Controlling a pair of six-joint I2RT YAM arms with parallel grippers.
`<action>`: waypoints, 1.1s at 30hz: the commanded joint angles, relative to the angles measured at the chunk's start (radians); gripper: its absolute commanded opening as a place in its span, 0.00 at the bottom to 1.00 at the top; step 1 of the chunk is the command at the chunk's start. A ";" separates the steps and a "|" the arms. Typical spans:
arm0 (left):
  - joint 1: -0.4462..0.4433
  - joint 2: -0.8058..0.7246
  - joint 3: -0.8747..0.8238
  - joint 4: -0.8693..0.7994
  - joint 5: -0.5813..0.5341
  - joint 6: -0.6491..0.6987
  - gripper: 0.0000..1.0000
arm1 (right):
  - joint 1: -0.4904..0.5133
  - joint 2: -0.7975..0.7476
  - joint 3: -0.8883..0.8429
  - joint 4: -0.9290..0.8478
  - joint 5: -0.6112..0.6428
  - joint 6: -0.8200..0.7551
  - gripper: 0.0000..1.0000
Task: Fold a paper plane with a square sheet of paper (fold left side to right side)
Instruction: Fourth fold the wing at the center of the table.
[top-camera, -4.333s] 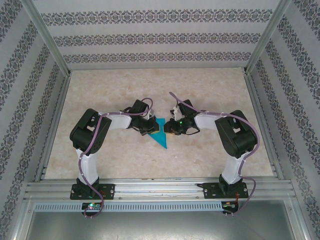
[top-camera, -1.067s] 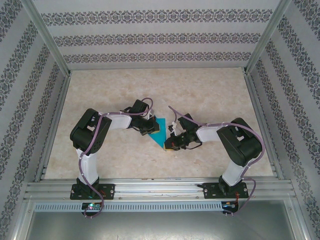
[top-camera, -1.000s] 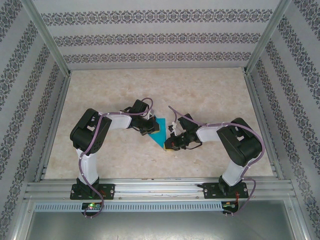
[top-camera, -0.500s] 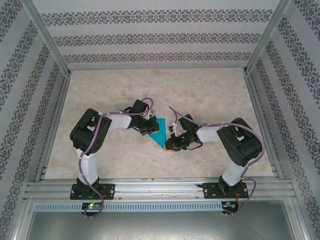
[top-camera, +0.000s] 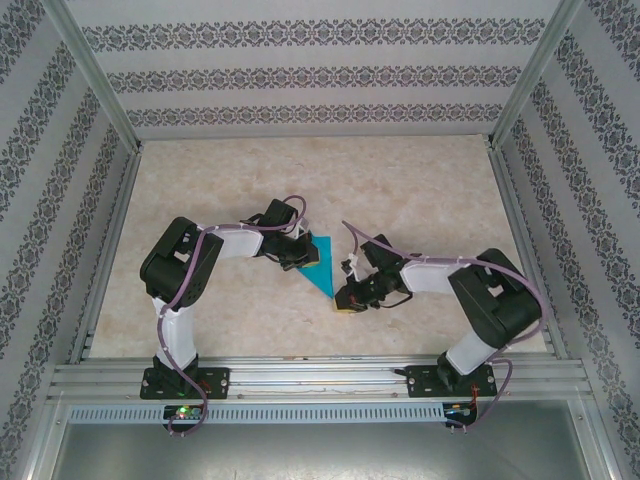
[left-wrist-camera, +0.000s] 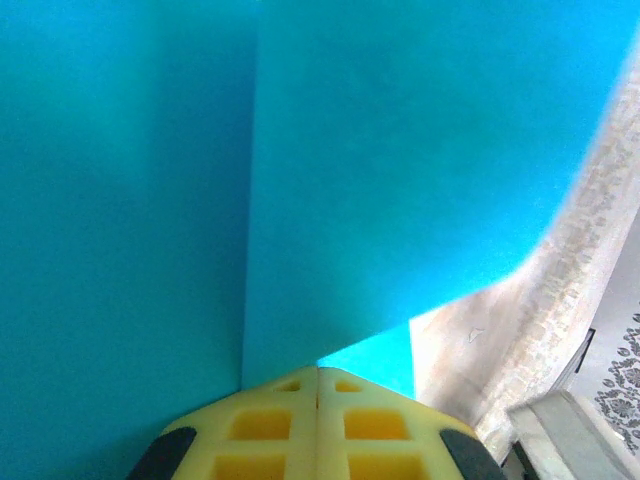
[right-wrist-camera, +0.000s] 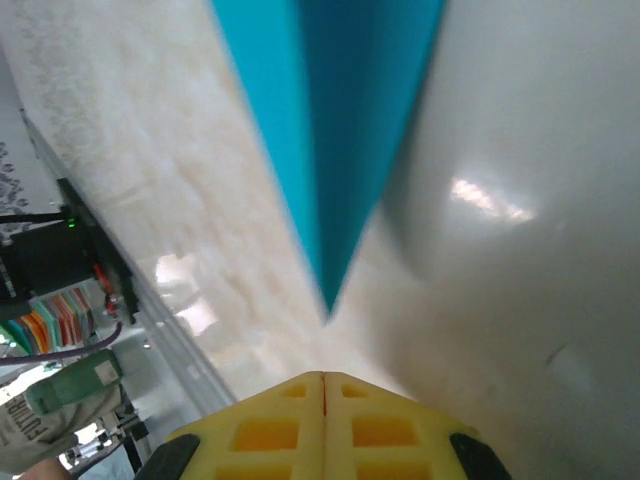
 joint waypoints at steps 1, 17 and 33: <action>0.004 0.048 -0.016 -0.078 -0.070 0.016 0.00 | -0.027 -0.084 -0.003 -0.040 -0.043 -0.013 0.00; 0.004 0.045 -0.023 -0.069 -0.068 0.012 0.00 | -0.012 0.115 0.184 0.126 0.077 0.036 0.00; 0.004 0.047 -0.025 -0.064 -0.068 0.011 0.00 | -0.012 0.204 0.163 0.130 0.096 0.027 0.00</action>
